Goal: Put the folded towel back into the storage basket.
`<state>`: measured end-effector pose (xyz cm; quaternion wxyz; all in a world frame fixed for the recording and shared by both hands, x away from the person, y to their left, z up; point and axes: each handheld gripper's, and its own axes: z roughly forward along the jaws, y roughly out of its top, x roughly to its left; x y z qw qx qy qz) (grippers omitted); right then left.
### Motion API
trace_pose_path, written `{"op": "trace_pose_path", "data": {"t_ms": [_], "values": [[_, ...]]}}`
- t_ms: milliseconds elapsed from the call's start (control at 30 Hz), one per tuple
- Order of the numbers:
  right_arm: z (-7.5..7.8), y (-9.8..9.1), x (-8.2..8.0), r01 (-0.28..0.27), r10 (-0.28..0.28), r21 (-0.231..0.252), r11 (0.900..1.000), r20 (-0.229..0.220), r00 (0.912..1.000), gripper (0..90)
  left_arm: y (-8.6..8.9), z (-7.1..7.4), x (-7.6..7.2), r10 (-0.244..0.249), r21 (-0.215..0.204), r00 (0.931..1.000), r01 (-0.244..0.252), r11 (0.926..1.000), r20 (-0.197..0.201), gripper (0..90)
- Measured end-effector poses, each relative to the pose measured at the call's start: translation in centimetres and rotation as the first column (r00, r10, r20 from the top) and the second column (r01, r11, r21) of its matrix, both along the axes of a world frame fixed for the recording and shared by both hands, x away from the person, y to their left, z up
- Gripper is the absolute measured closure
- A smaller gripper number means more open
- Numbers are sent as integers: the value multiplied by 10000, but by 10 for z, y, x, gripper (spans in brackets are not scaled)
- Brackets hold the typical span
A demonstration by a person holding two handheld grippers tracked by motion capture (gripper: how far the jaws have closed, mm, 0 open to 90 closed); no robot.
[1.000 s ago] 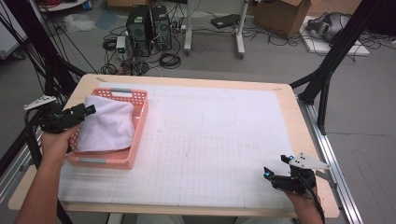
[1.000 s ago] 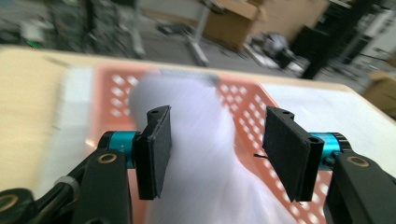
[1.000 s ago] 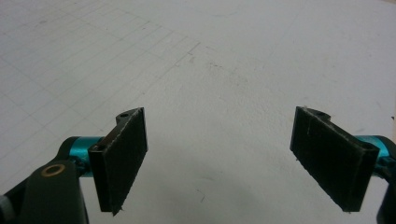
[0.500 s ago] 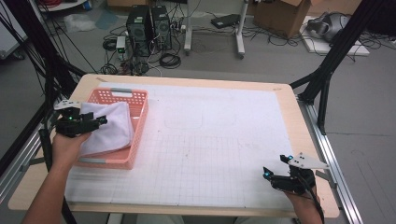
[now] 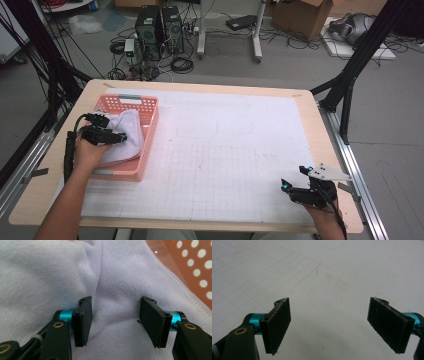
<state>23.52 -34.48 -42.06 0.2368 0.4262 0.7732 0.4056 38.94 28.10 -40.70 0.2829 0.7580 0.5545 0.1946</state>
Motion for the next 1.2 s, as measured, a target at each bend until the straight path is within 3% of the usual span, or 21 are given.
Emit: {"op": "trace_pose_path", "data": {"t_ms": [133, 200, 267, 400, 467, 500, 567, 633, 667, 800, 967, 1033, 1100, 1133, 1200], "values": [[0, 0, 1, -44, 45, -22, 10000, 25, 10000, 180, -2, -1, 1, -535, -274, 9986, 536, 9982, 44, 455], [-1, 1, 1, -42, 43, -12, 10000, 9, 10000, 180, -3, -2, 1, -1015, -619, 9948, 1018, 9929, 73, 464], [-1, 2, 1, -72, 72, -27, 10000, -25, 10000, 180, -4, -3, 1, -1591, -1047, 9872, 1590, 9817, 79, 481], [-1, 2, 2, -86, 85, -58, 9999, -13, 10000, 180, -6, -3, -1, -2685, -1728, 9632, 2666, 9482, 129, 506], [-1, 2, 2, -78, 78, -57, 10000, -58, 10000, 180, -4, -1, -2, -2789, -1756, 9595, 2815, 9434, 394, 508], [-1, 2, 2, -82, 81, -86, 9999, -30, 10000, 180, -3, 1, -2, -2515, -1572, 9655, 2593, 9529, 676, 508], [-1, 1, 1, -60, 59, -60, 10000, -56, 10000, 180, 2, 5, -3, -1328, -1325, 9836, 1488, 9800, 1221, 470], [-1, 1, 1, -48, 48, -49, 10000, -61, 10000, 180, 10, 7, -2, -401, -1260, 9895, 578, 9903, 1389, 429], [-2, 1, 1, -53, 53, -52, 10000, -59, 10000, 180, 13, 6, -1, -4, -1016, 9921, 132, 9947, 1254, 438], [-2, 1, 1, -65, 64, -74, 10000, -107, 9999, 180, 18, -2, 6, 788, -234, 9944, -773, 9967, 705, 445], [-3, 1, 2, -73, 72, -146, 9999, -91, 9999, 180, 20, -7, 11, 1114, -114, 9921, -1109, 9938, 575, 443], [-3, 1, 2, -59, 58, -151, 9999, -113, 9999, 180, 21, -4, 9, 1172, -387, 9903, -1145, 9927, 747, 445], [-3, -1, 1, -25, 24, -77, 10000, -84, 10000, 179, 24, 3, 5, 1149, -915, 9843, -1031, 9904, 1340, 428], [-2, -1, 1, 4, -5, -64, 10000, -91, 10000, 179, 26, 7, 2, 1160, -1269, 9796, -957, 9873, 1641, 424], [-2, -3, 0, 63, -62, 111, 9999, -71, 10000, 179, 29, 15, -5, 1219, -2110, 9635, -711, 9749, 2385, 412]]}}
